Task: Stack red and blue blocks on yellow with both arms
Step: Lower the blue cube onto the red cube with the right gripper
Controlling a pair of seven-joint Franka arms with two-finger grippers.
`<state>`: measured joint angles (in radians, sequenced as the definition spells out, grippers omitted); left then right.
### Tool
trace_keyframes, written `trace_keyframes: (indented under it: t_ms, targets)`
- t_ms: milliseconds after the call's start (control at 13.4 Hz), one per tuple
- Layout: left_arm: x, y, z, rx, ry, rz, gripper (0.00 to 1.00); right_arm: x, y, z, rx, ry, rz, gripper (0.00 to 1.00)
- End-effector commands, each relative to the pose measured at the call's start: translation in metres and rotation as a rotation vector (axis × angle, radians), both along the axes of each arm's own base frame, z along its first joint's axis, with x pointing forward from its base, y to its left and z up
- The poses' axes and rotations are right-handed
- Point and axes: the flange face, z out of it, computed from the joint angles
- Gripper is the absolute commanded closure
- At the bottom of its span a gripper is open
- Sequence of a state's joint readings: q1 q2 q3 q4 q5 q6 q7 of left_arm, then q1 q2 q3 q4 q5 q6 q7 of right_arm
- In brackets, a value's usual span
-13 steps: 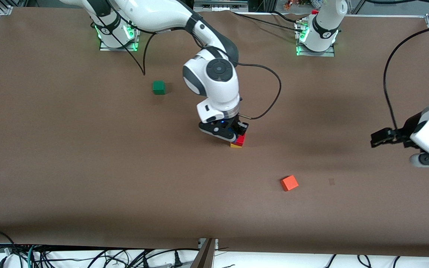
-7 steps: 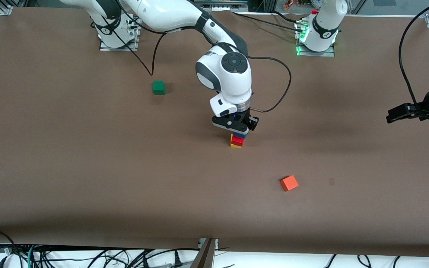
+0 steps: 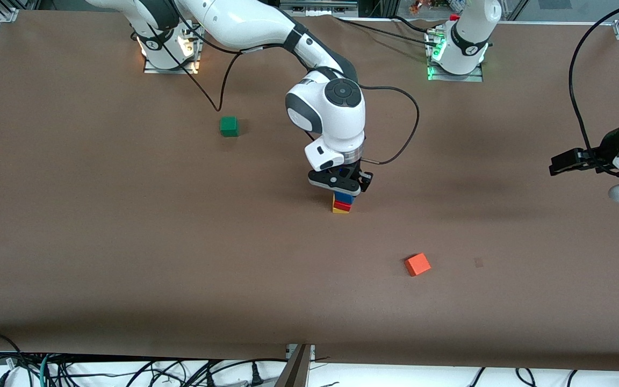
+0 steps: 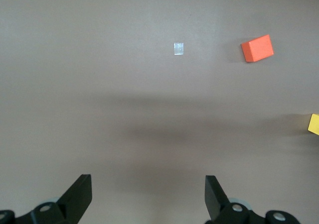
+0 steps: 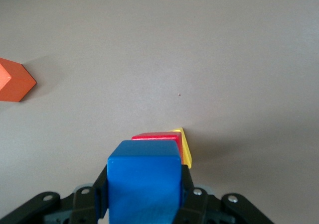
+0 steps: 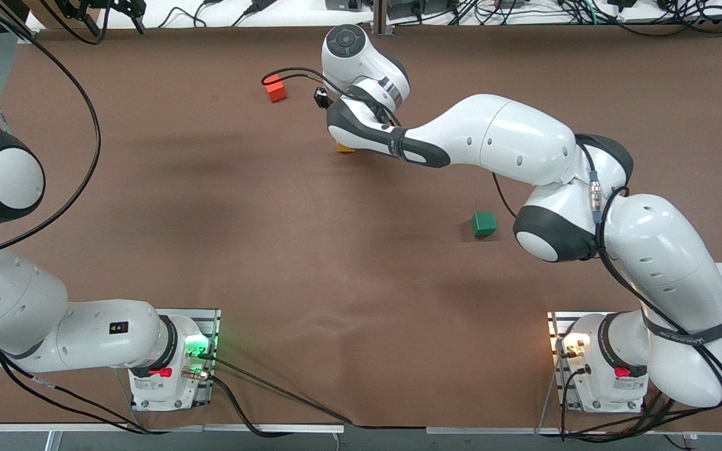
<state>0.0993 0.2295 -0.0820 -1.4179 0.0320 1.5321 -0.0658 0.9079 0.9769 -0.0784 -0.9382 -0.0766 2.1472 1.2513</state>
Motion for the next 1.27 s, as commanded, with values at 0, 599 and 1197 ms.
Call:
trace_keyframes:
  t_ms: [0, 599, 1197]
  targets:
    - [-0.003, -0.001, 0.004, -0.016, -0.013, -0.024, 0.0, 0.002, 0.006, 0.0, 0.001, -0.038, 0.022, 0.52]
    - [-0.003, -0.002, 0.005, -0.014, -0.014, -0.012, 0.0, 0.002, 0.005, -0.001, -0.005, -0.035, 0.024, 0.29]
    - [-0.003, -0.002, 0.005, -0.014, -0.014, -0.009, 0.0, 0.037, -0.047, 0.047, -0.026, 0.068, -0.081, 0.0]
